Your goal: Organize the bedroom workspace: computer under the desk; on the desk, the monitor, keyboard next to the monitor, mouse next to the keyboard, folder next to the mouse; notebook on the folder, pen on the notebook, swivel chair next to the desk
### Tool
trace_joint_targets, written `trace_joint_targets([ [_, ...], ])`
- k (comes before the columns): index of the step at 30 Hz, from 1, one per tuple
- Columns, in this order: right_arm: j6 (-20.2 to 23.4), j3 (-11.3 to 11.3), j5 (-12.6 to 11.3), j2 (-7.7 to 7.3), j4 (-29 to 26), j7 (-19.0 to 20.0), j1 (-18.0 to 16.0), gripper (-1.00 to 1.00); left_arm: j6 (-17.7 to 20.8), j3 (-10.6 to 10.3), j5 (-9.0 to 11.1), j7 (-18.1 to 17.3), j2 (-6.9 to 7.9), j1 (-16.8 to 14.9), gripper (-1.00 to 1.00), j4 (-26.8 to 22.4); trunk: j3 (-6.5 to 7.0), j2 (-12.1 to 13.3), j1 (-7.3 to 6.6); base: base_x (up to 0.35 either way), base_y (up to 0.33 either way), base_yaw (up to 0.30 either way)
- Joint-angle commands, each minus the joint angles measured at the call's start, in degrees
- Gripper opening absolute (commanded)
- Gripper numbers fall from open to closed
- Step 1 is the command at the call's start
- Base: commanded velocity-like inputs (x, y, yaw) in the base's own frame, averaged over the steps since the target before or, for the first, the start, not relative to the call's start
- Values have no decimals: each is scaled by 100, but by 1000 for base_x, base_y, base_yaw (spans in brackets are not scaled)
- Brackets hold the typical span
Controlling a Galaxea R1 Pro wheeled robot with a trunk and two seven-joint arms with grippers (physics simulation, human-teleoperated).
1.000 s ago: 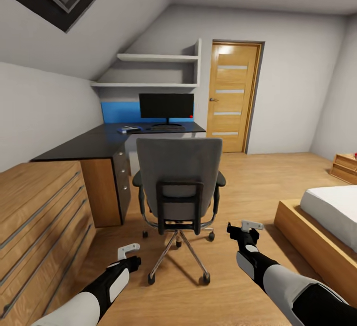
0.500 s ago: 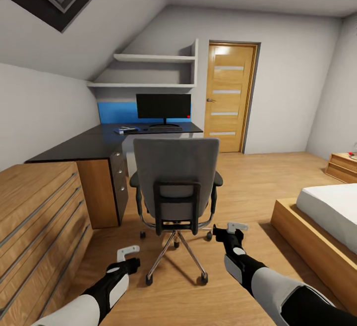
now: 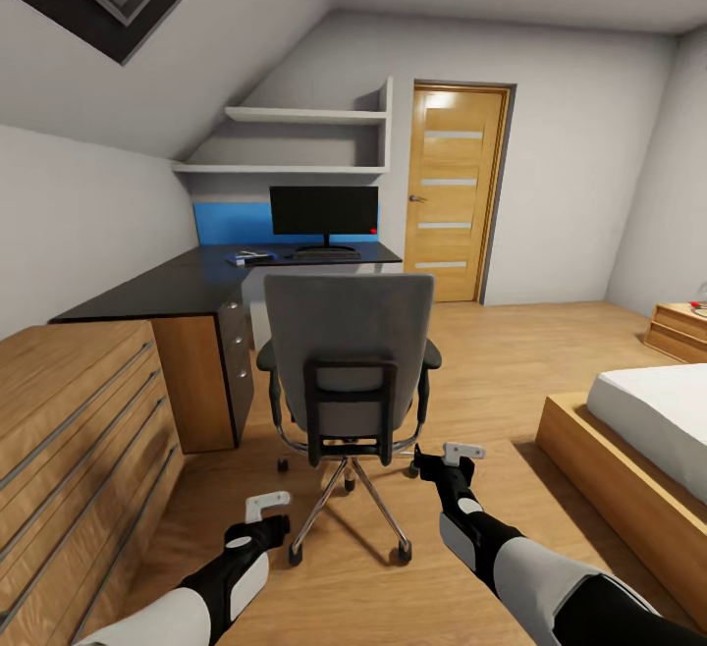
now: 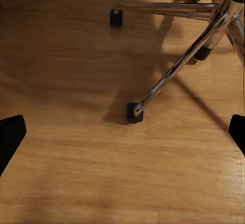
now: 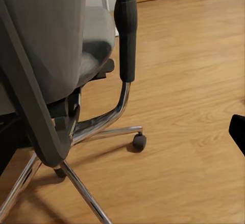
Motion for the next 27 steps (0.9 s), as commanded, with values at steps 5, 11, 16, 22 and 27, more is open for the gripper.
trace_joint_targets([
  [5, -12, 47, -19, -1, 2, -31, -1, 100, 18, -328, 57, 70, -154, -4, 100, -149, -6, -3, -1, 0, 0, 0],
  [11, -12, 52, -9, -6, -5, -28, 4, 100, 1318, -413, 64, 111, -265, -7, 100, -1630, -6, -3, -1, 0, 0, 0],
  [16, 0, 60, -15, 14, 1, -28, 5, 100, 1682, -412, 67, 140, -282, -73, 100, -1860, -6, -3, -1, 0, 0, 0],
  [22, -10, 53, 38, 114, 2, -19, 40, 100, 1685, -380, 74, 134, -264, -115, 100, -1895, -6, -3, -1, 0, 0, 0],
  [27, -11, 54, 286, 122, 5, -19, 69, 100, 1490, -379, 76, 133, -234, -118, 100, -1885, -6, -3, -1, 0, 0, 0],
])
